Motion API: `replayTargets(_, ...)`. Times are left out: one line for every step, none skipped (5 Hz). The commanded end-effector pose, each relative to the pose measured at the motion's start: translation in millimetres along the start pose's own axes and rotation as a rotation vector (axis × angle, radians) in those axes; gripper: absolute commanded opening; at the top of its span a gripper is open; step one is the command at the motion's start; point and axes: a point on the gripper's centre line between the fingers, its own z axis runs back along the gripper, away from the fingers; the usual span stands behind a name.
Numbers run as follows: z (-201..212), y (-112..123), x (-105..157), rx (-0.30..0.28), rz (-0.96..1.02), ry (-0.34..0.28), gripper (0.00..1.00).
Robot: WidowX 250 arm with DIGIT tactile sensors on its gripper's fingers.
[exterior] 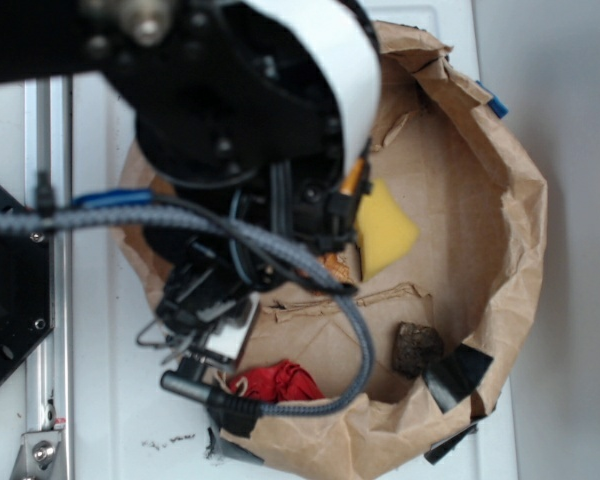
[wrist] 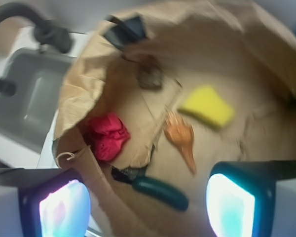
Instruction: Grab the rock.
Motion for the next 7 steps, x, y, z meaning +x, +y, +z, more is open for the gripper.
replayTargets(31.3,-13.2,9.6,-0.012,-0.097,-0.11,1.0)
replayTargets(31.3,-13.2,9.6,-0.012,-0.097,-0.11,1.0)
replayTargets(-11.5,12.0,12.7,0.067,-0.08,-0.039,1.0)
replayTargets(-34.9,29.8,10.4,0.12,-0.059,0.009,1.0)
replayTargets(-47.2,39.1,8.6,0.113,-0.075,0.031,1.0)
replayTargets(-67.4,38.5,15.4,0.123,-0.107,0.041,1.0)
replayTargets(-86.0,29.5,29.1,0.129,-0.149,-0.001,1.0)
